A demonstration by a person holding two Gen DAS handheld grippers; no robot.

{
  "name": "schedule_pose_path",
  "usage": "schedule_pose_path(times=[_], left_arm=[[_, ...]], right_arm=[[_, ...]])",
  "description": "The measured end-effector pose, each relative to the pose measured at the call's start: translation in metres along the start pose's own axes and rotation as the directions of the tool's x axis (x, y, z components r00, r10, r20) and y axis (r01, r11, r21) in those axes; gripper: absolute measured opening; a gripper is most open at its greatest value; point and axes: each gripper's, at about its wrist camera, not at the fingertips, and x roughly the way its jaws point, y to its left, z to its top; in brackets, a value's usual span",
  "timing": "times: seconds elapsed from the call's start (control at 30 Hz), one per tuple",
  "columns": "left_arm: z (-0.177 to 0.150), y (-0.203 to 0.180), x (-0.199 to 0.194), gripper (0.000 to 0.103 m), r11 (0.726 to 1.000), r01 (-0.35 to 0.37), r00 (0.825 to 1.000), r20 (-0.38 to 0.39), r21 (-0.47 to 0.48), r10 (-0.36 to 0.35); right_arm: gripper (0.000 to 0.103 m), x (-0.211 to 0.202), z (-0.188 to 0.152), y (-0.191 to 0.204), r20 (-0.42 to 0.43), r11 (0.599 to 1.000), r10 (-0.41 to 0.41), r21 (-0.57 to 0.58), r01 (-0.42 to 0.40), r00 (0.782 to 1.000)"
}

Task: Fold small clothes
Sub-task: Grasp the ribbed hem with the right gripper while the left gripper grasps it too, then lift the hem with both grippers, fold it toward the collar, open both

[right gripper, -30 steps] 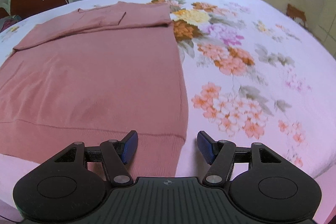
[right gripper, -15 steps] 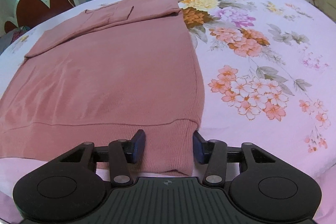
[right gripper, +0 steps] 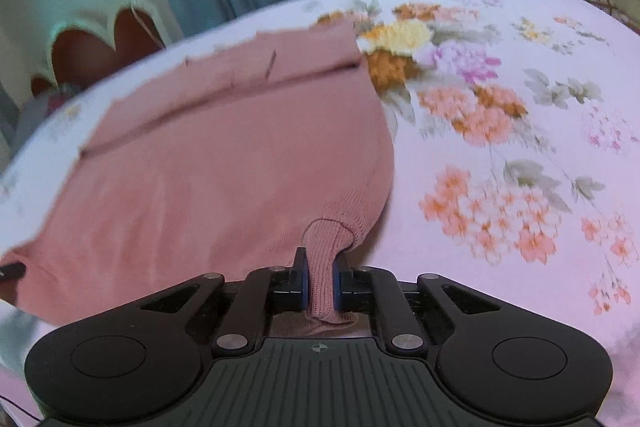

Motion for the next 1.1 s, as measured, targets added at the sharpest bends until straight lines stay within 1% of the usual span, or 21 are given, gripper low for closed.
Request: schedule_pose_path(times=[0.07, 0.17, 0.37, 0.5, 0.7, 0.8, 0.9, 0.97, 1.1], left_arm=[[0.013, -0.005, 0.002, 0.005, 1.0, 0.011, 0.999, 0.036, 0.012, -0.011], [0.034, -0.01, 0.007, 0.005, 1.0, 0.026, 0.997, 0.077, 0.001, -0.026], [0.085, -0.014, 0.028, 0.005, 1.0, 0.03, 0.987, 0.156, 0.003, -0.03], [0.121, -0.018, 0.054, 0.005, 0.999, 0.032, 0.981, 0.19, -0.004, -0.031], [0.165, -0.022, 0.099, 0.005, 1.0, 0.019, 0.977, 0.212, -0.019, -0.014], [0.188, -0.022, 0.122, 0.005, 0.999, -0.004, 0.973, 0.23, -0.031, 0.011], [0.21, -0.017, 0.148, 0.005, 0.998, -0.039, 0.972, 0.232, -0.045, 0.048], [0.221, -0.014, 0.167, 0.005, 0.997, -0.06, 0.975, 0.212, -0.052, 0.07], [0.233, -0.009, 0.213, 0.005, 0.993, -0.107, 0.984, 0.141, -0.048, 0.112]], right_arm=[[0.01, -0.002, 0.014, 0.0, 0.033, 1.0, 0.02, 0.018, -0.021, 0.999], [0.01, 0.0, 0.037, 0.002, 0.082, 0.999, 0.039, 0.02, -0.041, 0.996], [0.01, 0.02, 0.092, 0.006, 0.162, 0.998, 0.059, 0.018, -0.062, 0.985], [0.01, 0.045, 0.131, 0.01, 0.199, 0.998, 0.064, 0.013, -0.068, 0.978], [0.01, 0.095, 0.188, 0.014, 0.226, 0.995, 0.077, 0.04, -0.088, 0.971], [0.01, 0.123, 0.217, 0.013, 0.23, 0.994, 0.076, 0.061, -0.093, 0.97], [0.01, 0.154, 0.24, 0.01, 0.217, 0.993, 0.067, 0.083, -0.087, 0.974], [0.01, 0.178, 0.252, 0.008, 0.194, 0.992, 0.06, 0.099, -0.081, 0.979], [0.01, 0.223, 0.265, 0.003, 0.129, 0.988, 0.046, 0.143, -0.064, 0.991]])
